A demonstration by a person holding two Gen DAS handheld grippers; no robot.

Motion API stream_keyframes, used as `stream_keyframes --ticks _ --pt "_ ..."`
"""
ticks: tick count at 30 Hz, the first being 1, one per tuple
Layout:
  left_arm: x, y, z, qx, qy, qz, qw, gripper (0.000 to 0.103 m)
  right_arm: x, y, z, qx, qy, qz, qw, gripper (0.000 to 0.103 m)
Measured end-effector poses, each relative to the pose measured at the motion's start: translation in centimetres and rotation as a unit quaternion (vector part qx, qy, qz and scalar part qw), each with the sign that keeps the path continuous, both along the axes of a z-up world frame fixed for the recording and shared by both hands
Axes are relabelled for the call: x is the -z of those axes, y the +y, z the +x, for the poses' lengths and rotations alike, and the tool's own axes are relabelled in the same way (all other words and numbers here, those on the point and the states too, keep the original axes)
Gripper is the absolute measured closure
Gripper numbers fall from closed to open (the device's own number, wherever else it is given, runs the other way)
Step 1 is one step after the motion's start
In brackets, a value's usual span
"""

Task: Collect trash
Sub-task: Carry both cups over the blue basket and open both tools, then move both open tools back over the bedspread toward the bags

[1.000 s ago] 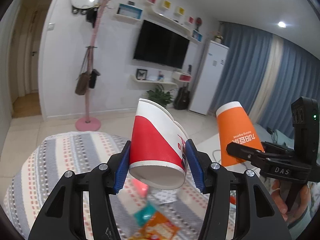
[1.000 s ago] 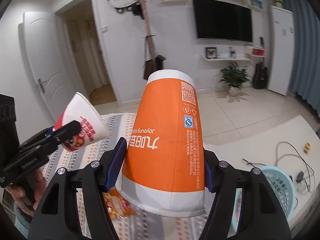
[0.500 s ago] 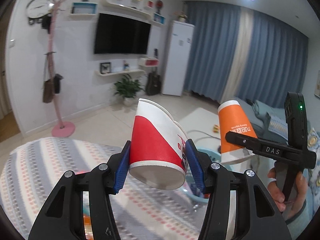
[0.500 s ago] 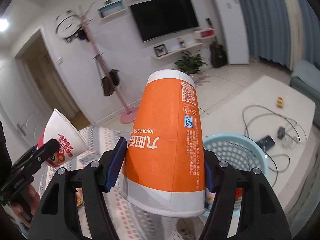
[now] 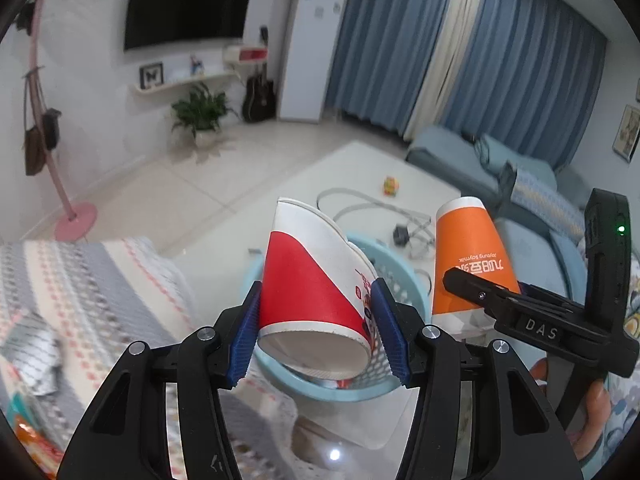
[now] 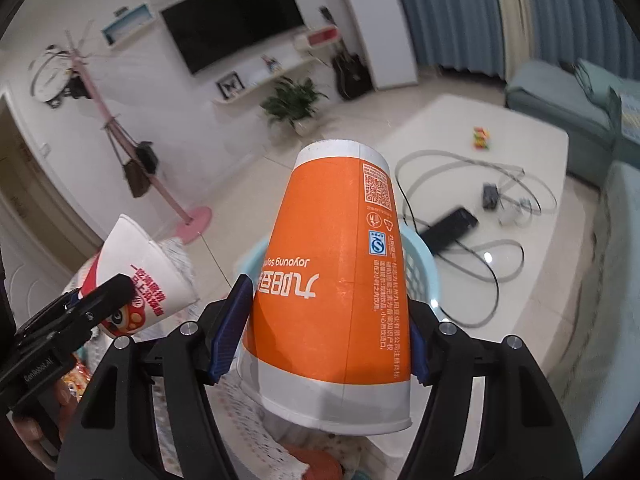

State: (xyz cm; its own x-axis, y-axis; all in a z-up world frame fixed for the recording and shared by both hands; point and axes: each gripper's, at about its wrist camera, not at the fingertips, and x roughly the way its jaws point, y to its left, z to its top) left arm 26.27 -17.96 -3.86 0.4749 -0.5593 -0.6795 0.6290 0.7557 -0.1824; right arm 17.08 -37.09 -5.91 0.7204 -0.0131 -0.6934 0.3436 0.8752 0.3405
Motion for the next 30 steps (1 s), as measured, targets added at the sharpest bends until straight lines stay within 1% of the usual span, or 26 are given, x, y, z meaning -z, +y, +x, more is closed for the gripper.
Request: stream_keyframes --ticks 4,5,7,10,13,15,16,18,20,23,27,30 --pt "2.5 -1.9 0.6 0.007 0.029 0.025 0.9992 0.051 2.8 -1.0 0.2 0.015 0.036 0.007 0.999 0.039" --pt "3.1 -2.3 0.8 0.009 0.036 0.031 0.9988 0.050 3.8 -1.2 0.6 0.017 0.052 0.007 0.998 0.039" --pt "4.3 -2.7 1.1 0.012 0.047 0.040 0.9980 0.050 4.7 -1.2 0.9 0.018 0.065 0.011 0.998 0.039" --pt "5.2 -2.7 1.7 0.008 0.062 0.045 0.9971 0.049 6.2 -1.4 1.6 0.019 0.079 0.018 0.997 0.039" --pt "5.6 -2.8 1.8 0.004 0.065 0.043 0.9969 0.047 6.8 -1.5 2.4 0.011 0.071 0.013 0.997 0.039" --pt "5.8 -2.6 2.1 0.001 0.067 0.042 0.9969 0.040 7.3 -1.5 2.8 0.014 0.079 0.013 0.997 0.039" --pt "5.9 -2.4 2.1 0.001 0.069 0.040 0.9968 0.039 7.7 -1.7 2.8 0.015 0.081 0.023 0.996 0.039" --pt "6.0 -2.2 2.0 0.001 0.069 0.039 0.9969 0.039 7.6 -1.5 2.6 0.011 0.078 0.027 0.997 0.039" --pt "5.8 -2.0 1.8 -0.002 0.071 0.036 0.9968 0.039 7.3 -1.1 2.3 0.012 0.079 0.014 0.997 0.039" --pt "5.4 -1.5 1.6 -0.002 0.072 0.027 0.9970 0.039 6.9 -0.8 2.0 0.009 0.075 0.013 0.997 0.039" --pt "4.2 -0.7 0.7 -0.001 0.054 0.021 0.9983 0.039 5.6 0.2 1.7 0.002 0.064 -0.001 0.998 0.039" --pt "3.0 0.2 -0.1 -0.003 0.043 0.012 0.9990 0.039 4.8 1.1 1.6 -0.009 0.055 -0.003 0.998 0.039"
